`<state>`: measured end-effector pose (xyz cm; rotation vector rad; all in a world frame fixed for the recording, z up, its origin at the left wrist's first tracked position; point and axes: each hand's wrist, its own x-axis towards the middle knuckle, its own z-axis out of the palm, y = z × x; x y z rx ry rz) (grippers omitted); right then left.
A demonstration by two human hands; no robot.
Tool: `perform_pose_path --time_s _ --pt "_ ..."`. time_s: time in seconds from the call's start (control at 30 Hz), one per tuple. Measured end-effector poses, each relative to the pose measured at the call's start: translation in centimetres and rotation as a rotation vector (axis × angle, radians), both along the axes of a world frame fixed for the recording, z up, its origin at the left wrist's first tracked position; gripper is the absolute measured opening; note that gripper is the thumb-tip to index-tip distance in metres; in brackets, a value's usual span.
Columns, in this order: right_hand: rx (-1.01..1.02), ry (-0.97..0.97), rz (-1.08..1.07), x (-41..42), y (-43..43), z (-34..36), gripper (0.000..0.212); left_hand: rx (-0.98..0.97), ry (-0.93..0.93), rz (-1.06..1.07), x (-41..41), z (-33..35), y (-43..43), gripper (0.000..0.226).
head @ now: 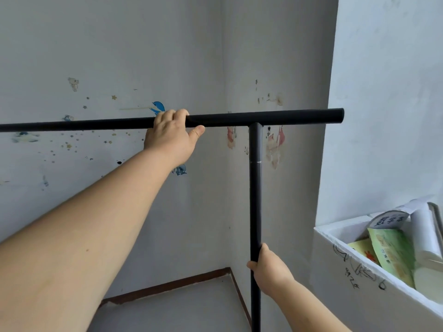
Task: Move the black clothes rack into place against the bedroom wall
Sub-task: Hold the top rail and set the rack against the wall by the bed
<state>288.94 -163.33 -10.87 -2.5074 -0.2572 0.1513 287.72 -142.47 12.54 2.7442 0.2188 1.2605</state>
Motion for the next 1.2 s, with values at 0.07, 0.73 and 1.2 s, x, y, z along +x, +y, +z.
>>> perform_pose_path --time_s 0.07,0.73,1.2 --pt "0.008 -0.004 0.005 0.5 0.7 -0.2 0.025 0.009 0.015 0.006 0.2 0.0 0.8 0.051" --pt "0.039 0.002 0.029 6.7 8.8 -1.4 0.026 0.006 0.081 0.191 2.8 1.2 7.0 0.058" --pt "-0.117 -0.108 0.014 13.4 12.7 -1.6 0.035 0.084 0.086 0.193 8.8 0.6 10.8 0.057"
